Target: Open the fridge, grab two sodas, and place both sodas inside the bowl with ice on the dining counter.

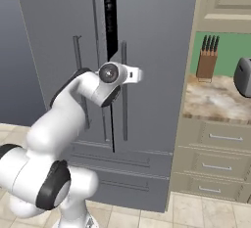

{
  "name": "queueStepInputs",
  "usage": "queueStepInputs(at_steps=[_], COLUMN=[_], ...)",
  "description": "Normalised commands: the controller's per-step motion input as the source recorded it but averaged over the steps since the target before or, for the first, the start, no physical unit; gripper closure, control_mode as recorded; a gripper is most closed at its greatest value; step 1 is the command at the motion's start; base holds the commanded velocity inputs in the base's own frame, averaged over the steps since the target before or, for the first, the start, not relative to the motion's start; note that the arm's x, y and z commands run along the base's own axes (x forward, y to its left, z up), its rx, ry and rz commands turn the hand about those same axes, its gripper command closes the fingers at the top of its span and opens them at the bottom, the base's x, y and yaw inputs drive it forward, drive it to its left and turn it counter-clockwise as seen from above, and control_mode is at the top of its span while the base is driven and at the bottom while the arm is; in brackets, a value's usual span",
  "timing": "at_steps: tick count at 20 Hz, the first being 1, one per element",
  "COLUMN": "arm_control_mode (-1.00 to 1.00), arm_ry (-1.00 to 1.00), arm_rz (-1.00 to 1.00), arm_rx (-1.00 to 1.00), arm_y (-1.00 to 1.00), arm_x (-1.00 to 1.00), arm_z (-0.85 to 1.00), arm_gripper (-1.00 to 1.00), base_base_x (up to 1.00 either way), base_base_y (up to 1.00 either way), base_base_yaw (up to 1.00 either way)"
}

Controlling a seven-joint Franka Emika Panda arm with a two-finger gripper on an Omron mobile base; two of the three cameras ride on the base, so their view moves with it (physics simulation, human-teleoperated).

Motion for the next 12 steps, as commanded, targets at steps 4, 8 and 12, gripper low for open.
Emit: queueStepInputs(at_steps=[4, 8, 12], arm_control_mode=[-1.0, -1.0, -1.0], arm_ry=[0.0, 0.16, 0.27], arm_rz=[-0.03, -0.09, -0.12], arm_rx=[0.0, -0.03, -0.13], arm_y=[-0.43, -0.6, -0.59], arm_x=[-0.95, -0.56, -0.25], arm_z=[0.37, 0.35, 0.28], arm_gripper=[1.0, 1.0, 1.0], base_base_x=[0.0, 0.0, 0.0], base_base_y=[0.0, 0.0, 0.0], base_base_yaw=[0.0, 0.0, 0.0])
